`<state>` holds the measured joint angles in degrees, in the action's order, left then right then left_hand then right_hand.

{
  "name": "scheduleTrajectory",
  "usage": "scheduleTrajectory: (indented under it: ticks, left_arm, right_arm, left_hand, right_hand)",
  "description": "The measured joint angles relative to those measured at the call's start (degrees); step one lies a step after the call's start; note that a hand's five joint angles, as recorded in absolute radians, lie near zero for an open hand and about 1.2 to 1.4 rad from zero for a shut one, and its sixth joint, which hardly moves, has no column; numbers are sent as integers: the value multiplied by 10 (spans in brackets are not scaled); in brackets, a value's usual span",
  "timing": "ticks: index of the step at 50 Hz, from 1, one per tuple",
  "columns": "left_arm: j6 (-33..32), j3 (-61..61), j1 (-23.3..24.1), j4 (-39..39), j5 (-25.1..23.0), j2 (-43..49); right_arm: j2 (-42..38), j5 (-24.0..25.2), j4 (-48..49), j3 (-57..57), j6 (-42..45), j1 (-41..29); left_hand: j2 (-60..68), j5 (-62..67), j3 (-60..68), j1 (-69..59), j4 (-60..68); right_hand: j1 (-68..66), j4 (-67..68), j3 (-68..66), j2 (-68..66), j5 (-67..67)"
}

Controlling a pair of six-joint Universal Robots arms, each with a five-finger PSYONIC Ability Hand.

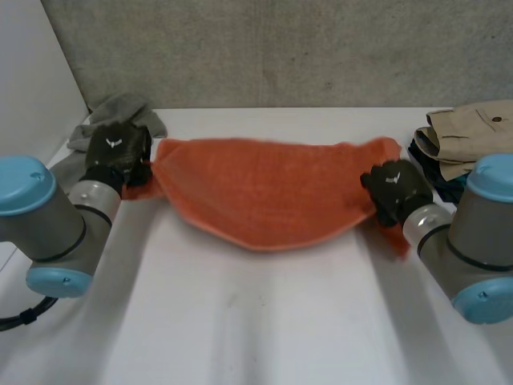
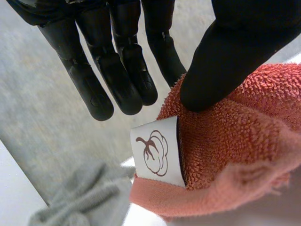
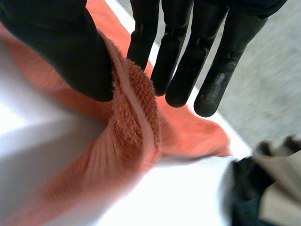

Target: Fold the laundry.

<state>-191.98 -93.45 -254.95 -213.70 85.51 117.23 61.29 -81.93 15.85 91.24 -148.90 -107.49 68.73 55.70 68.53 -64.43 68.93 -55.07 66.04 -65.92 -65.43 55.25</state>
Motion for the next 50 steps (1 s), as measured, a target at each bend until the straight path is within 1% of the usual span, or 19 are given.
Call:
scheduleTrajectory:
  ticks: [1,2,4,5,7,10,13,22,29,35,36,41,43,45,46,47,48,49,50]
  left_arm:
    - [-2,-1,0,1,0,3]
    - [-5,-2,-1,2,0,5]
    - [-10,-6,-3,3,0,3]
    - [-11,-6,-4,4,0,2]
    - [-14,-12,-9,5,1,-8]
    - [-14,-20,-15,5,1,-22]
    - [-13,-29,-21,5,1,-34]
    - [-10,-39,-23,4,0,-45]
    - [-10,-39,-24,4,1,-44]
    - [-10,-39,-24,5,1,-46]
    - [-10,-39,-24,6,1,-46]
    - [-10,-40,-24,11,2,-51]
    - [-10,-40,-24,18,2,-55]
    - [-9,-40,-24,27,2,-59]
    - [-9,-40,-24,27,2,-59]
    - [-9,-40,-23,33,2,-61]
    - [-10,-41,-23,36,2,-63]
    - [-10,-41,-23,41,2,-65]
    - [-10,-41,-23,43,2,-66]
  right_arm:
    - [-4,1,-3,1,-5,0]
    - [-8,2,-8,2,-10,0]
    - [-13,4,-20,4,-20,1]
    - [-14,5,-23,4,-23,2]
    - [-15,8,-35,4,-38,7]
    - [-11,13,-43,4,-67,19]
    - [-2,21,-52,2,-117,37]
    - [11,61,-106,-3,-288,96]
    - [-1,94,-128,-6,-389,125]
    - [-26,108,-129,-10,-435,127]
    - [-30,109,-129,-12,-439,126]
    - [-54,108,-131,-23,-451,122]
    - [-64,106,-133,-29,-453,121]
    - [-69,104,-134,-33,-453,120]
    - [-69,104,-134,-33,-453,120]
    - [-70,102,-133,-35,-452,120]
    - [-70,100,-131,-35,-451,121]
    - [-68,96,-125,-36,-448,121]
    - [-67,94,-123,-36,-447,121]
  left_hand:
    - [0,0,0,0,0]
    - [0,0,0,0,0]
    - [0,0,0,0,0]
    - [0,0,0,0,0]
    - [0,0,0,0,0]
    - [0,0,0,0,0]
    - [0,0,0,0,0]
    - [0,0,0,0,0]
    - [0,0,0,0,0]
    - [0,0,0,0,0]
    - [0,0,0,0,0]
    - [0,0,0,0,0]
    - [0,0,0,0,0]
    - [0,0,0,0,0]
    - [0,0,0,0,0]
    - [0,0,0,0,0]
    - [0,0,0,0,0]
    - [0,0,0,0,0]
    - [0,0,0,0,0]
  right_hand:
    - [5,-17,17,14,-13]
    - [49,-69,68,72,-56]
    - [197,-243,243,251,-225]
    - [213,-263,263,271,-246]
    - [338,-415,414,413,-406]
    - [401,-491,490,482,-484]
    - [407,-497,504,493,-497]
    - [407,-497,504,493,-497]
    - [407,-497,504,493,-497]
    - [404,-493,496,486,-482]
    - [379,-461,460,457,-451]
    - [350,-430,427,428,-424]
    - [296,-366,366,363,-367]
    - [173,-227,220,211,-232]
    - [173,-227,220,211,-232]
    - [111,-157,147,139,-163]
    - [87,-129,128,120,-134]
    - [2,-23,17,9,-29]
    - [-10,-6,6,-3,-12]
